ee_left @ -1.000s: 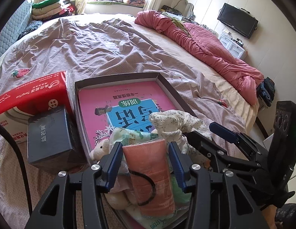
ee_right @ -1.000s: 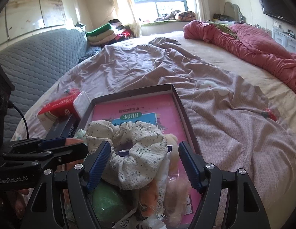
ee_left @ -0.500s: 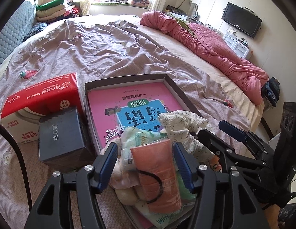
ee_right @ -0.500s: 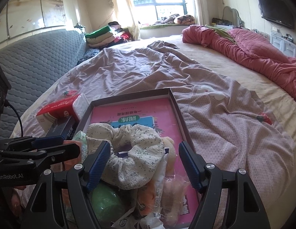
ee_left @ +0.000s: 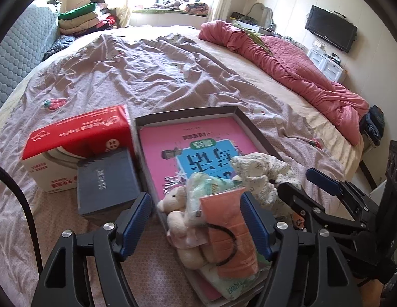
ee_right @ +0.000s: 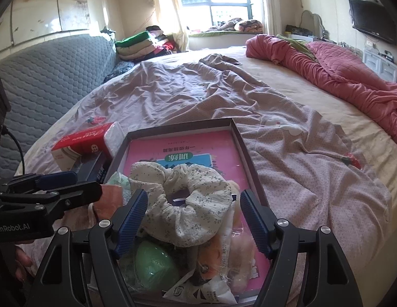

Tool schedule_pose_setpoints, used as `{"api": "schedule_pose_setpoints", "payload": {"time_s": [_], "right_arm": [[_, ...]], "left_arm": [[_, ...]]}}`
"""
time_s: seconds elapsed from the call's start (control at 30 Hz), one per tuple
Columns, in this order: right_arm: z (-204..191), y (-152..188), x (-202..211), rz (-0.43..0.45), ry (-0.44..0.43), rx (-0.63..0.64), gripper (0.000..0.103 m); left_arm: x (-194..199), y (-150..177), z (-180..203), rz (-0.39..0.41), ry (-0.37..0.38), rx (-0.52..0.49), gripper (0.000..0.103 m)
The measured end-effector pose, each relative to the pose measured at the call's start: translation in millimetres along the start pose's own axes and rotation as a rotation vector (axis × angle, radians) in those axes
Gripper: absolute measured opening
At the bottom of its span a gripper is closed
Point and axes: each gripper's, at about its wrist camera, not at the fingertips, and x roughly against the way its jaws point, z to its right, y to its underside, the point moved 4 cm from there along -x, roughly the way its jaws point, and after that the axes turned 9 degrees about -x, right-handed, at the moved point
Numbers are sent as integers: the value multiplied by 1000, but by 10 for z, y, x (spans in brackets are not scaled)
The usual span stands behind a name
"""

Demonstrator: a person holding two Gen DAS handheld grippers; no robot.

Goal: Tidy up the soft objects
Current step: 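Lower and release the scrunchie with the right tool while the left tool releases the pink towel, then withdraw both open tools away from the book box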

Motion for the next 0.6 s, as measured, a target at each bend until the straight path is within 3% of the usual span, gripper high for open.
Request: {"api": "schedule_pose_setpoints", "payload": {"time_s": [0.23, 0.33, 0.6], "right_arm": [[-73, -101, 206, 58, -12, -26, 76], [-158, -150, 324, 77, -16, -27, 84], [-452, -184, 604, 105, -28, -32, 85]], "left_arm": [[210, -41, -106, 41, -28, 17, 74], [302, -36, -162, 49, -37, 30, 78], [591, 17, -263, 70, -84, 32, 84]]}}
